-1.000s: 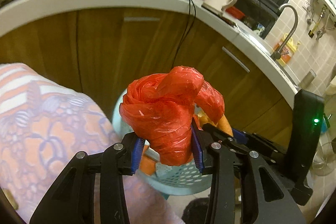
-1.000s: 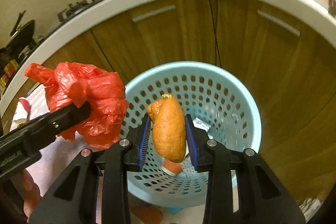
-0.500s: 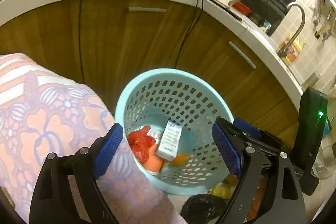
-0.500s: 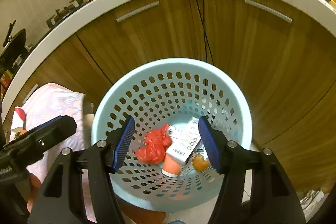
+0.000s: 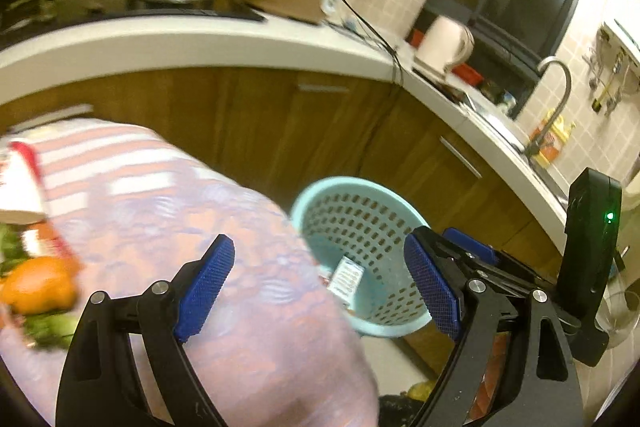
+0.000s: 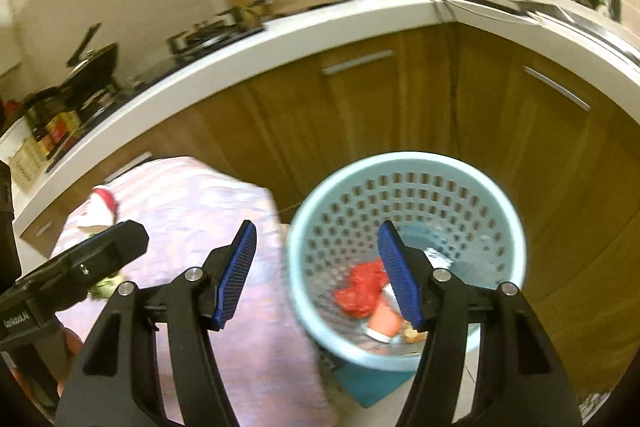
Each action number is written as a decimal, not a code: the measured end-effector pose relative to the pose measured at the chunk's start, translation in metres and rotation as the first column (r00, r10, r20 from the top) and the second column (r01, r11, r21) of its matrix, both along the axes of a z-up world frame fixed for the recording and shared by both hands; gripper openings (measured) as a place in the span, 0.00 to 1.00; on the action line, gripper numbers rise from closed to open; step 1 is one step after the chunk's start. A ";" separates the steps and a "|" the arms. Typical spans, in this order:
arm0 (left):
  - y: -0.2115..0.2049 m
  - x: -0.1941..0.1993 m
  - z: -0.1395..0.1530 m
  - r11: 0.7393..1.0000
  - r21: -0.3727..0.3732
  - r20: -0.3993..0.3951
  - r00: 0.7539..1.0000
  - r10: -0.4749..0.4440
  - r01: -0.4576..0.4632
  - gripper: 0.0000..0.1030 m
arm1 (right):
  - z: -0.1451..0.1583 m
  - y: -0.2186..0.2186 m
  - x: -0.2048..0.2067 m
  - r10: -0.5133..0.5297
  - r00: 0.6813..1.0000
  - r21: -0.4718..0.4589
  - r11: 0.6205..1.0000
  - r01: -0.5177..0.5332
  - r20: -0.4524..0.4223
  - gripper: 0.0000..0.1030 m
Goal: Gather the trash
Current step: 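Move both open tools back over the remaining trash on the table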
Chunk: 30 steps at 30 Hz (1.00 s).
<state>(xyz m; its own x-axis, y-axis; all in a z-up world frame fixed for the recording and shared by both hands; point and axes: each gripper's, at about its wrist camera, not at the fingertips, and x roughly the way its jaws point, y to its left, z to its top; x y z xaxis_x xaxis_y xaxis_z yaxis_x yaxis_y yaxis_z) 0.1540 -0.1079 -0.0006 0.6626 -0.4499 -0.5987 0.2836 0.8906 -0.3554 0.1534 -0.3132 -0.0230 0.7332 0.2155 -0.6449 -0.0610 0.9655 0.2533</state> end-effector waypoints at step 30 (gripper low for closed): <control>0.283 -0.078 -0.025 0.872 0.084 -0.093 0.868 0.488 -0.482 0.85 | -0.001 0.237 -0.020 0.393 0.920 -0.073 0.917 -0.391 0.008 0.58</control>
<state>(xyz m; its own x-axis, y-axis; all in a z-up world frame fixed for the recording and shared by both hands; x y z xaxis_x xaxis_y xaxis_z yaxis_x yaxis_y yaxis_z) 0.0762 0.1752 -0.0258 0.7185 -0.0520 -0.6936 -0.2266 0.9253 -0.3040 0.1330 -0.0765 -0.0241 0.6132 0.4444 -0.6530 -0.4427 0.8780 0.1818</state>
